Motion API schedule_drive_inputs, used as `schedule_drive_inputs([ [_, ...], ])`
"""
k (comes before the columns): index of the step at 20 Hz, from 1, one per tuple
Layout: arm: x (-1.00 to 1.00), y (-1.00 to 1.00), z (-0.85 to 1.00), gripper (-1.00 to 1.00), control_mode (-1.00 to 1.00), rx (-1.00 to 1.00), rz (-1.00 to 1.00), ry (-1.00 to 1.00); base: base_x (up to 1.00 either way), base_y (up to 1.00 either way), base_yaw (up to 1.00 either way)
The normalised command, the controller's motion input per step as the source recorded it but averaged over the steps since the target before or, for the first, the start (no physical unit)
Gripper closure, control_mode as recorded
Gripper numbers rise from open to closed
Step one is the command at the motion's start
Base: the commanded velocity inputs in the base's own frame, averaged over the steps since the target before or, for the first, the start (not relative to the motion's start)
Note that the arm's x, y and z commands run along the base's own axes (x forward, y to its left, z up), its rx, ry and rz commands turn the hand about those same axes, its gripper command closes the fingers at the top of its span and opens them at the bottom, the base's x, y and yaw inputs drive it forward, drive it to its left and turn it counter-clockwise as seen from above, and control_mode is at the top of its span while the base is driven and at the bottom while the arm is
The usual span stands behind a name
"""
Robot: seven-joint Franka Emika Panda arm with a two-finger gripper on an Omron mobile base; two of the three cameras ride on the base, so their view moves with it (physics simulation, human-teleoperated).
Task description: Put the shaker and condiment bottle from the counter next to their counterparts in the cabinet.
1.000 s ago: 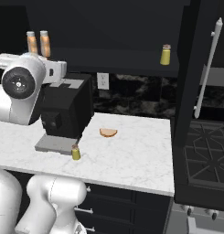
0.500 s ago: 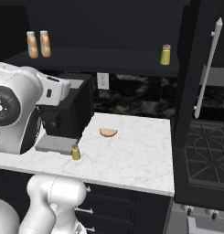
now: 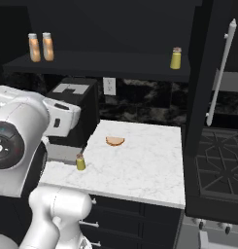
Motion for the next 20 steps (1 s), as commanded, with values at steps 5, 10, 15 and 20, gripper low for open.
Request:
schedule_drive_inputs([
  [5,-0.05,-0.07,-0.89,-1.0,-1.0,-0.05,0.06,0.04,0.0,0.0,0.0],
  [10,0.61,0.43,-0.75,-1.0,-1.0,-0.2,0.17,0.22,0.0,0.0,0.0],
  [15,0.37,-0.03,-0.67,-1.0,-1.0,-0.08,0.14,-0.01,0.0,0.0,0.0],
  [20,0.01,-0.28,-0.52,-1.0,-1.0,-0.01,0.11,-0.06,0.0,0.0,0.0],
])
